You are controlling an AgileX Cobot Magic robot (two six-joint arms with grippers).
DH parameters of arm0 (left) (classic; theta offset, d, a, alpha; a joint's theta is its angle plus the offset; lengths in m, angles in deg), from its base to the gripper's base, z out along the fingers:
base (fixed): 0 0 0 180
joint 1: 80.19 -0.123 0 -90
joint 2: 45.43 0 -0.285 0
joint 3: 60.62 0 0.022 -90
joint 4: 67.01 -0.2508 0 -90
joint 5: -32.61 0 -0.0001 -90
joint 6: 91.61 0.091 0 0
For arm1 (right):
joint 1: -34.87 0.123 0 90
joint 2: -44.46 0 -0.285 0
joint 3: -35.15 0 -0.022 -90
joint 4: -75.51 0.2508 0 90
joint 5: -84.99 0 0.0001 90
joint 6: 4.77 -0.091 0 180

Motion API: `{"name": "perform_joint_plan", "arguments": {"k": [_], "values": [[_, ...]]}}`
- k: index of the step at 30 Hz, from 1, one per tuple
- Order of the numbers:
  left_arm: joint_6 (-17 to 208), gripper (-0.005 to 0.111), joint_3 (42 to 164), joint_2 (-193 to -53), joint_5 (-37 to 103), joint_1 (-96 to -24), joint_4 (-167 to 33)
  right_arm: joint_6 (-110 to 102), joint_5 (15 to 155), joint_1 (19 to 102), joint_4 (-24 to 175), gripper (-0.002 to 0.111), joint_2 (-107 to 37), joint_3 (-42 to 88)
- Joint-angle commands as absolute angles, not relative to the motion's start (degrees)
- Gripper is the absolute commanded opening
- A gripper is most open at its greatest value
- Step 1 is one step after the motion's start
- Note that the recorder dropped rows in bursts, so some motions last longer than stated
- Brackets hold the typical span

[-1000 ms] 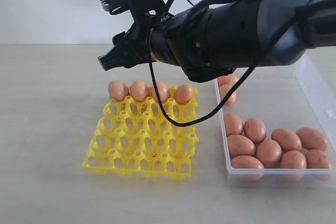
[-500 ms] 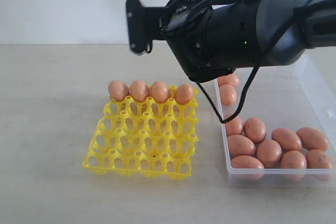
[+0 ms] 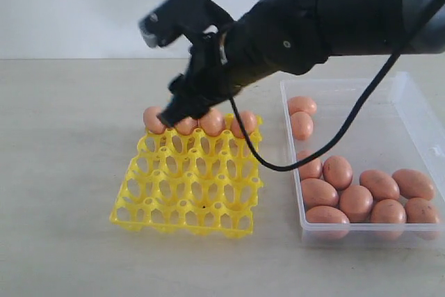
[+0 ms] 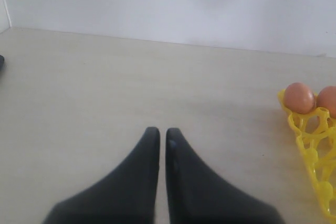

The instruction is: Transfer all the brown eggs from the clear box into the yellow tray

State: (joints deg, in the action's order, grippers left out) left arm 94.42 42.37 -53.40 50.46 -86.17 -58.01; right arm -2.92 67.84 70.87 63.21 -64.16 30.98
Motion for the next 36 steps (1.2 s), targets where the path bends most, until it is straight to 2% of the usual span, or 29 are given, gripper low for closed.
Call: {"name": "perform_joint_plan", "arguments": {"k": [1, 7, 13, 16, 23, 27, 36], "values": [[94.64, 0.004, 42.16, -53.22, 50.21, -86.33, -57.98, 9.83, 87.54, 71.46, 80.97, 0.0, -66.44, 31.25], [94.64, 0.004, 42.16, -53.22, 50.11, -86.33, -57.98, 2.98, 103.88, 71.46, 79.52, 0.0, -74.4, 31.25], [94.64, 0.004, 42.16, -53.22, 50.11, -86.33, -57.98, -11.22, 114.8, 71.46, 66.58, 0.0, -79.96, 31.25], [94.64, 0.004, 42.16, -53.22, 50.11, -86.33, -57.98, -11.58, 118.69, 71.46, 62.7, 0.0, -81.5, 31.25], [94.64, 0.004, 42.16, -53.22, 50.11, -86.33, -57.98, -3.86, 119.04, 71.46, 62.48, 0.0, -82.24, 31.25], [94.64, 0.004, 42.16, -53.22, 50.11, -86.33, -57.98, 5.18, 113.9, 72.02, 63.0, 0.0, -82.24, 31.25], [94.64, 0.004, 42.16, -53.22, 50.11, -86.33, -57.98, 3.83, 105.27, 73.56, 62.98, 0.0, -82.58, 31.25]]}}
